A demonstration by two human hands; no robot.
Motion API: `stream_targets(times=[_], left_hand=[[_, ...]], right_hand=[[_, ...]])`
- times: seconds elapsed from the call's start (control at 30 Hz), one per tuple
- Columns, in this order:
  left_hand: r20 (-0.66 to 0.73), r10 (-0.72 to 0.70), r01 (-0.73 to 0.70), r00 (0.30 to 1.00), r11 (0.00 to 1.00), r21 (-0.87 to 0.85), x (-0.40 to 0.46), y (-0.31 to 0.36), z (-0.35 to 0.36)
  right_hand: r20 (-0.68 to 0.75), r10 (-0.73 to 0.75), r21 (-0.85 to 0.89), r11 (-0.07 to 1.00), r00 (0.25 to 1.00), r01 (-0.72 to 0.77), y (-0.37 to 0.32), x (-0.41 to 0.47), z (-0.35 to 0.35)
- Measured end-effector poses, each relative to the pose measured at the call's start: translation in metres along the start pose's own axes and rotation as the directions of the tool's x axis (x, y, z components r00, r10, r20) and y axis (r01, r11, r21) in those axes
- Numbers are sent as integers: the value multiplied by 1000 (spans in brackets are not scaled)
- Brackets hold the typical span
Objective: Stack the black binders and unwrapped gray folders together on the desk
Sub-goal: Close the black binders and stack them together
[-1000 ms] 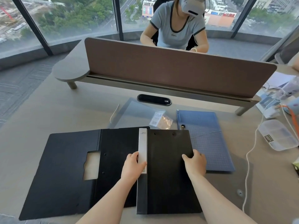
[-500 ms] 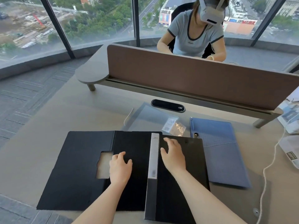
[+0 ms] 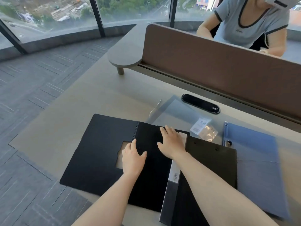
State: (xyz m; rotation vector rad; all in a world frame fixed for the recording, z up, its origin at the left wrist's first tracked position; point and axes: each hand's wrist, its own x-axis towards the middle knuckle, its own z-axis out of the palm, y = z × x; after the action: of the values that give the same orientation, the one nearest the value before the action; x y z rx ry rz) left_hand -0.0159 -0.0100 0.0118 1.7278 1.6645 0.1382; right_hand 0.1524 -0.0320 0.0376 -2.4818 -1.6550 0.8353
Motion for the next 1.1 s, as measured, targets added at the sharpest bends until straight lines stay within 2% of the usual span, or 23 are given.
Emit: stream_targets(times=[0.2, 0.43, 0.67, 0.83, 1.1], left_hand=[[-28, -27, 26, 999, 999, -40, 6, 3, 0], [-27, -64, 62, 998, 995, -84, 13, 3, -6], [-24, -65, 64, 998, 997, -39, 21, 0, -23], [-219, 14, 1, 976, 998, 68, 22, 2, -44], [-299, 123, -154, 946, 985, -83, 20, 21, -84]], right_hand=[[2, 47, -89, 995, 999, -46, -2, 28, -2], [-99, 90, -38, 995, 991, -95, -6, 45, 2], [-117, 169, 209, 967, 979, -142, -5, 56, 2], [-202, 125, 321, 946, 971, -55, -14, 52, -13], [-317, 110, 595, 797, 942, 107, -42, 36, -55]])
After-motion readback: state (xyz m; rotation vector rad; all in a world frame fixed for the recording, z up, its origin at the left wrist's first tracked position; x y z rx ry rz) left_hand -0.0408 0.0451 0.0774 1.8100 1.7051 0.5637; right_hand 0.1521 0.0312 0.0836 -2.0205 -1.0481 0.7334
